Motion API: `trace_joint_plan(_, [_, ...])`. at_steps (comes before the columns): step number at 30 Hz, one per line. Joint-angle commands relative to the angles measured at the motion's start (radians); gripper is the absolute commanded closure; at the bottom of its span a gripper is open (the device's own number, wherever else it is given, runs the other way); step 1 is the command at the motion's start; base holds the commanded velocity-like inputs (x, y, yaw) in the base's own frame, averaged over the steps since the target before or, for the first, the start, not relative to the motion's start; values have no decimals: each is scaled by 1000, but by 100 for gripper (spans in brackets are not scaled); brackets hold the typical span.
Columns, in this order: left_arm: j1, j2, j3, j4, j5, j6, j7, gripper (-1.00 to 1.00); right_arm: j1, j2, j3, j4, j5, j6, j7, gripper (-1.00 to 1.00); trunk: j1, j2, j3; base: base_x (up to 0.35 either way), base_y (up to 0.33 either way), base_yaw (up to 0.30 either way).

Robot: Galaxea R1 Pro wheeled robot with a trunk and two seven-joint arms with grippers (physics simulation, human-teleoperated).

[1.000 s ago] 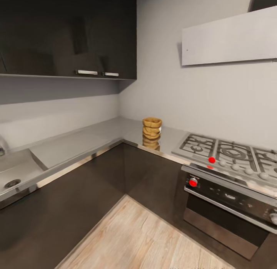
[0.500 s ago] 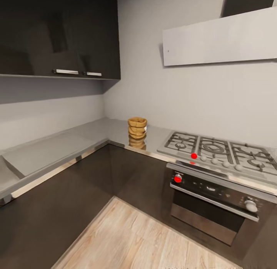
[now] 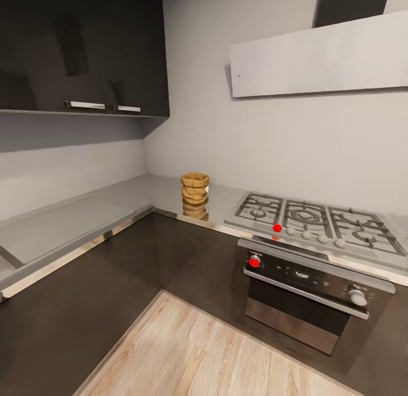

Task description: In the kitchen, take the popcorn bag from the countertop, put it into the microwave, and heat it until the popcorn is cooked so the cooked popcorn ends up inside the bag.

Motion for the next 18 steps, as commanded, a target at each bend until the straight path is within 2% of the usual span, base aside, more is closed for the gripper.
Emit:
trace_joint_plan(1, [0, 0, 1, -1, 10, -1, 1, -100, -1, 0, -8, 3, 7, -6, 2, -100, 0, 0, -1, 0, 0, 0])
trace_joint_plan(6, [0, 1, 1, -1, 9, 0, -1, -100, -1, 0, -8, 3, 7, -7, 5, -100, 0, 0, -1, 93, 49, 0])
trace_joint_plan(18, [0, 1, 1, -1, 8, 0, -1, -100, -1, 3, -8, 3, 6, -7, 4, -100, 0, 0, -1, 139, 138, 0])
